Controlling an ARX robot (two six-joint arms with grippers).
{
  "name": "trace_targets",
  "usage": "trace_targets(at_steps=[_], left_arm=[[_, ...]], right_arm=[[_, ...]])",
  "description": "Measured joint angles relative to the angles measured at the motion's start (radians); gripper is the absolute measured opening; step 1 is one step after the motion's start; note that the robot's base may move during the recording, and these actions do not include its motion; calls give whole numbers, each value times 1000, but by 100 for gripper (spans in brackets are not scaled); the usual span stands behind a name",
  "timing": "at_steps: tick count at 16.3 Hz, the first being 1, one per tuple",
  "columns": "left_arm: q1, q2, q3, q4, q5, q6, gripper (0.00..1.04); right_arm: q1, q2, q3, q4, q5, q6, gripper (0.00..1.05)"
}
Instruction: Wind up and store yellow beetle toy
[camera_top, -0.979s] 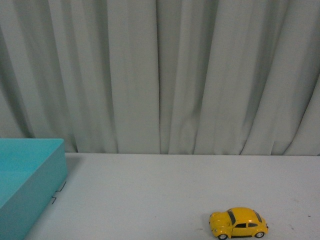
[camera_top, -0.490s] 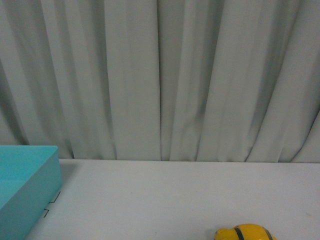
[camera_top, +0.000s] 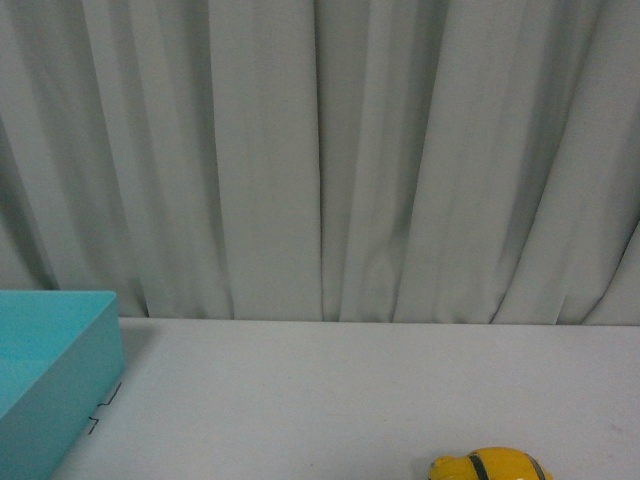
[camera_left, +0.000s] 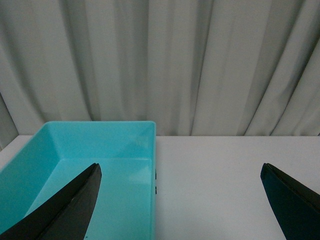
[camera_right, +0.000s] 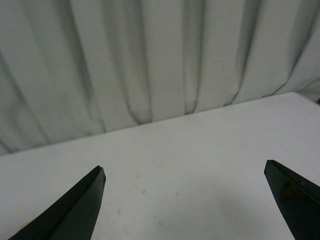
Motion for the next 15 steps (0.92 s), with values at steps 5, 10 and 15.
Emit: trace_targets(at_steps=[5,10,15], left_arm=[[0,0,0,0,-2,0,98],[0,0,0,0,0,0,98],[0,0,0,-1,0,0,98]], right_arm=[[-294,573,217,555,-434,-78,98],[-325,728,299,650,-565,-107,98],[-281,978,530,584,-856,-270,98]])
